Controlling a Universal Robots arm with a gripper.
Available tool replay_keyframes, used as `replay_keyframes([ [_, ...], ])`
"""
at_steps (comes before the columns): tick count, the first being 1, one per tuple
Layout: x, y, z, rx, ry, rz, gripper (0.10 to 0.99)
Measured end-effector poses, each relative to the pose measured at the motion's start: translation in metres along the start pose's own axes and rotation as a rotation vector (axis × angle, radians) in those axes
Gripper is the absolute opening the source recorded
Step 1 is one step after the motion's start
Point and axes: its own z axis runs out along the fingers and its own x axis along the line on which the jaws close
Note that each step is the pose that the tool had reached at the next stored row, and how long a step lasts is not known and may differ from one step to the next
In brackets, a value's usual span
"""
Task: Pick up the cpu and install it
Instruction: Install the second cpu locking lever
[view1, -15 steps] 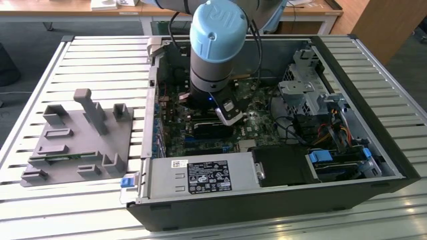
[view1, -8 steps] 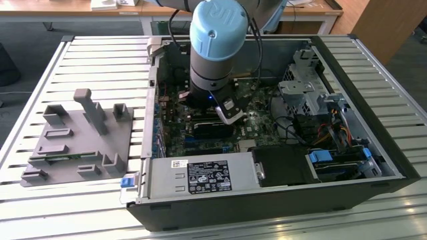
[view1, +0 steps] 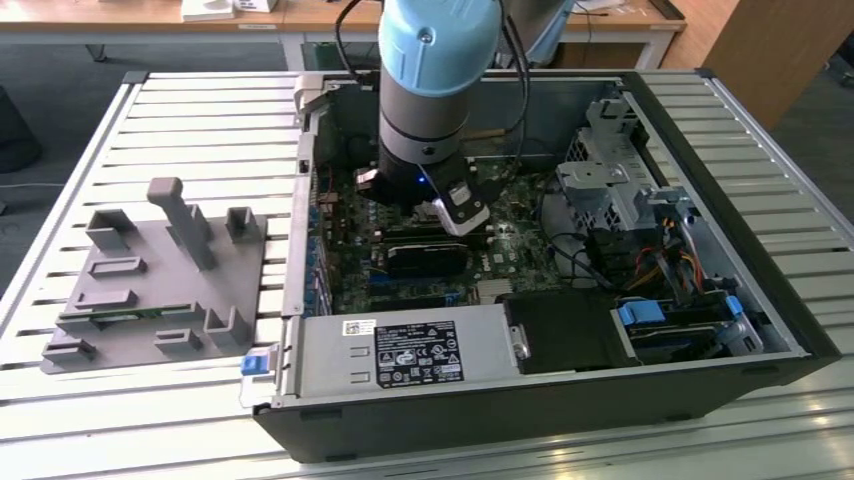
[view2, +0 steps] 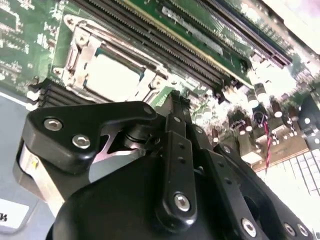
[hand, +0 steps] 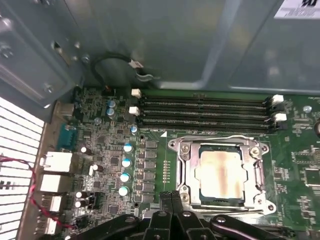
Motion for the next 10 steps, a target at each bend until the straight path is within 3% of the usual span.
replay_keyframes([
  [10,0.0006,0.0047,-0.0134,0.0,-0.0002,0.001,0.106],
])
